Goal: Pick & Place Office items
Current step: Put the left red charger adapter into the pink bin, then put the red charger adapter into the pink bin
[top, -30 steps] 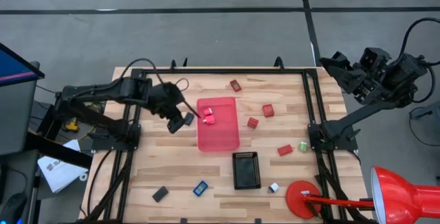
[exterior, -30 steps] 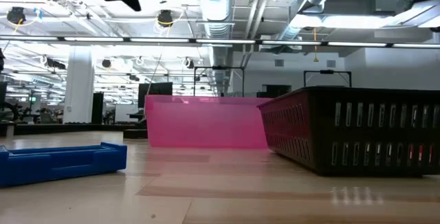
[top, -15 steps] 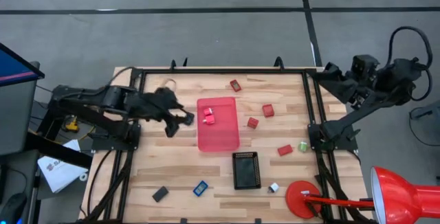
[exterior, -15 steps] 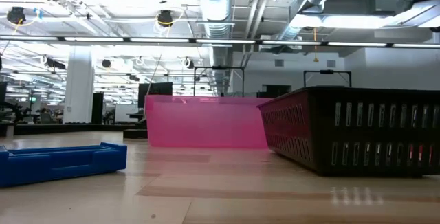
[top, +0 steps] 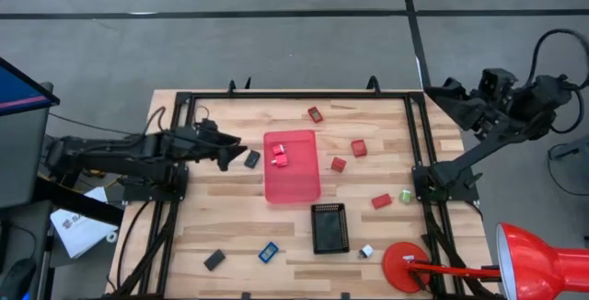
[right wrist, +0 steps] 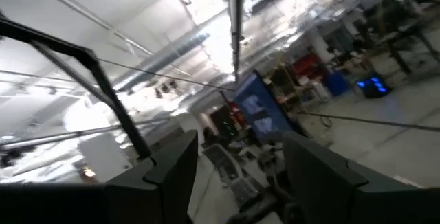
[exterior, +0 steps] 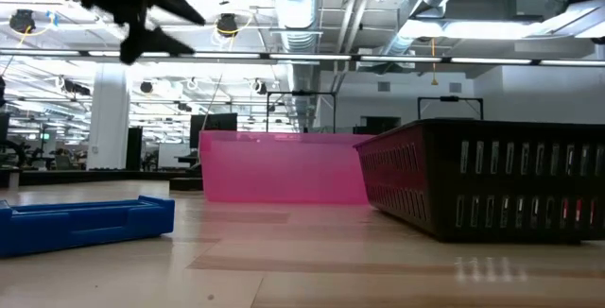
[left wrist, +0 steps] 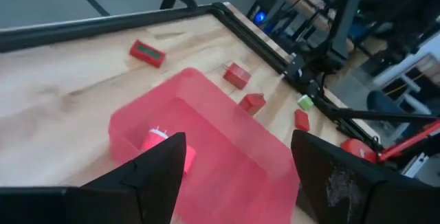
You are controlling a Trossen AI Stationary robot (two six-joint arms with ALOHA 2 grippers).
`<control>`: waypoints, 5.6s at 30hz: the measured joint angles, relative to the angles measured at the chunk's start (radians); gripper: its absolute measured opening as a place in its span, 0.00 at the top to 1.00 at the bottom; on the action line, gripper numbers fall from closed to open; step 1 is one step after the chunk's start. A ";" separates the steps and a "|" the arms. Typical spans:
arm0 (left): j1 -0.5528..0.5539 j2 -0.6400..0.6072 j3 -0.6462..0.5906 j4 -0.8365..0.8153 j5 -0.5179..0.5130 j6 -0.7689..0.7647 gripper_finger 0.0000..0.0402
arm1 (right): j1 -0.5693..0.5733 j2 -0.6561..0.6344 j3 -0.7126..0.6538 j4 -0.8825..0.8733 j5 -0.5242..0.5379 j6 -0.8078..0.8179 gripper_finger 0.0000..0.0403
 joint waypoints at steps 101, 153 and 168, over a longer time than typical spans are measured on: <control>0.082 -0.172 -0.344 0.267 0.023 0.163 0.35 | -0.665 0.744 -0.501 -0.195 -0.592 -0.106 0.72; 0.081 -0.172 -0.344 0.292 0.023 0.163 0.35 | -0.829 0.808 -0.107 -0.698 -0.321 0.249 0.42; 0.082 -0.172 -0.344 0.293 0.023 0.163 0.35 | -0.899 0.753 -0.406 -0.634 -0.435 0.581 0.37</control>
